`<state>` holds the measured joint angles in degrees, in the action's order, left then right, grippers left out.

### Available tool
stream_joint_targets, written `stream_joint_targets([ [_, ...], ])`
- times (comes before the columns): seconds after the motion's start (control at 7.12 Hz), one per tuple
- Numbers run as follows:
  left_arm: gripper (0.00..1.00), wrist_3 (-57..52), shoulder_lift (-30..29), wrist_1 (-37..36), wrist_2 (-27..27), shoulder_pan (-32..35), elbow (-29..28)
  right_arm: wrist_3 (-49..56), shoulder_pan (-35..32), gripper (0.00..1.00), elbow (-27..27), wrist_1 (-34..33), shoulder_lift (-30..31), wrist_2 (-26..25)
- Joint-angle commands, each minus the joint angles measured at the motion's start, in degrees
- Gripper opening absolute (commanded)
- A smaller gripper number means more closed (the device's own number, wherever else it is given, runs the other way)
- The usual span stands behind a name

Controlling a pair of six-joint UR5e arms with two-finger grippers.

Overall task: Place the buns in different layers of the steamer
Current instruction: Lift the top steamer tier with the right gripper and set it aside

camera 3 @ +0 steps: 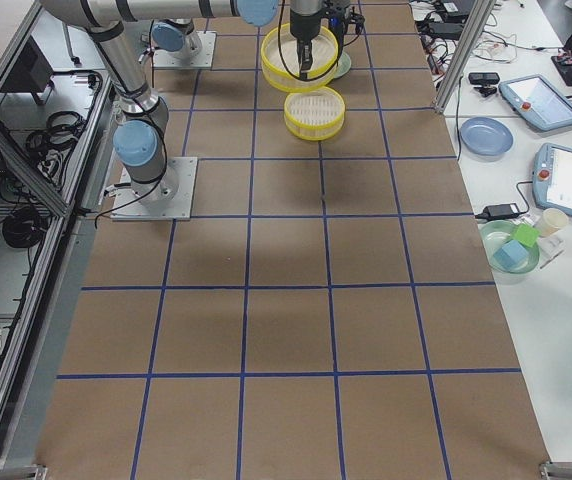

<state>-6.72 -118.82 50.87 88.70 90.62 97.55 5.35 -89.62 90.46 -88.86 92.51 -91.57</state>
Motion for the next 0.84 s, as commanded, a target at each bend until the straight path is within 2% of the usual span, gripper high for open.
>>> stream_joint_targets([
  [0.0,1.0,0.13,-0.54,0.54,0.07,0.0,0.19,5.68,5.72,0.0,-0.11,-0.61,-0.05,0.25],
  [0.14,0.94,-0.31,-0.8,0.54,0.07,-0.09,0.19,11.99,14.21,0.0,0.06,0.17,-0.14,1.64],
  [0.28,0.19,-0.4,-0.89,0.63,-0.02,-0.09,0.1,16.31,17.69,0.0,0.15,1.04,-0.57,5.05],
  [0.42,0.0,-0.22,-1.15,0.54,-0.02,-0.09,-0.16,16.36,17.72,0.0,0.15,1.05,-0.41,5.09],
  [0.7,0.0,-0.14,-0.72,0.45,0.24,-0.26,-0.86,16.44,17.72,0.0,0.06,1.05,-0.4,5.17],
])
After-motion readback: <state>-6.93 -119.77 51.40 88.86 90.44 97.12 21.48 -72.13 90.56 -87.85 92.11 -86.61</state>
